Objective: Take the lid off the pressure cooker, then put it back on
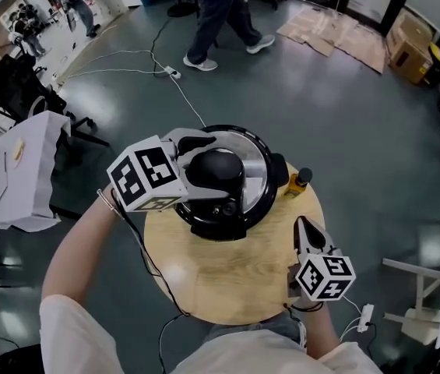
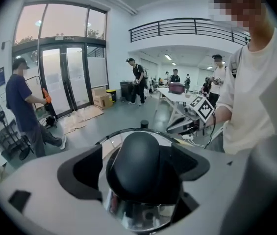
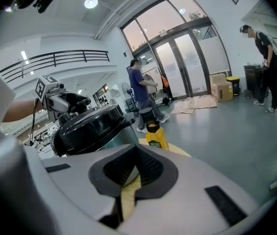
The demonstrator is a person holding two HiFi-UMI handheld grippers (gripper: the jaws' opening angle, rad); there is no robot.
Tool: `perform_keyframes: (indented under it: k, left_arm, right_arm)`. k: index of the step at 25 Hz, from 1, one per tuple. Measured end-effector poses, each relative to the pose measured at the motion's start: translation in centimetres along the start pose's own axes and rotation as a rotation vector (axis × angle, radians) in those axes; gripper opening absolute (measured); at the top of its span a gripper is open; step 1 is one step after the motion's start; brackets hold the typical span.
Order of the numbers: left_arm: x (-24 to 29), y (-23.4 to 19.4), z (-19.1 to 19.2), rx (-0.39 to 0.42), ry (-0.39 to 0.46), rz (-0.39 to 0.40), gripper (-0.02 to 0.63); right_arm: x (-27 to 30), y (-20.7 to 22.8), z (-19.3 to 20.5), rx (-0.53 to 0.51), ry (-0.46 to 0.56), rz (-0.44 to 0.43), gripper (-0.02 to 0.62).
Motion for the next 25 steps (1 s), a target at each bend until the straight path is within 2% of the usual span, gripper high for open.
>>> perform_keyframes:
  k: [9, 14, 18, 25]
  left_arm:
    - [1.4, 0.2, 0.4, 0.049, -0.060, 0.053, 0.359]
    - [1.5, 0.1, 0.9, 0.051, -0.080, 0.053, 0.321]
    - [1.5, 0.0, 1.0, 0.015, -0.061, 0.053, 0.314]
    - [1.6, 0.0, 1.2, 0.017, -0.055, 0.055, 0.310]
  right_arm:
    - [0.9, 0.4, 0.1, 0.004, -0.006, -0.007, 0.002]
    - [0.9, 0.7, 0.6, 0.014, -0.018, -0.001, 0.002]
    - [0.9, 0.9, 0.9, 0.017, -0.024, 0.005, 0.002]
    - [1.4, 0.9, 1.0, 0.015, -0.024, 0.000, 0.002]
Point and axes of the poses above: the fingertips, and each gripper's own axes: x forward along the fingers, y to its right, z out of its underside, the point moved 4 cm from there along -x, backward along the fingers, and after that the axes turned 13 degrees about y, right-handed, at the moved point
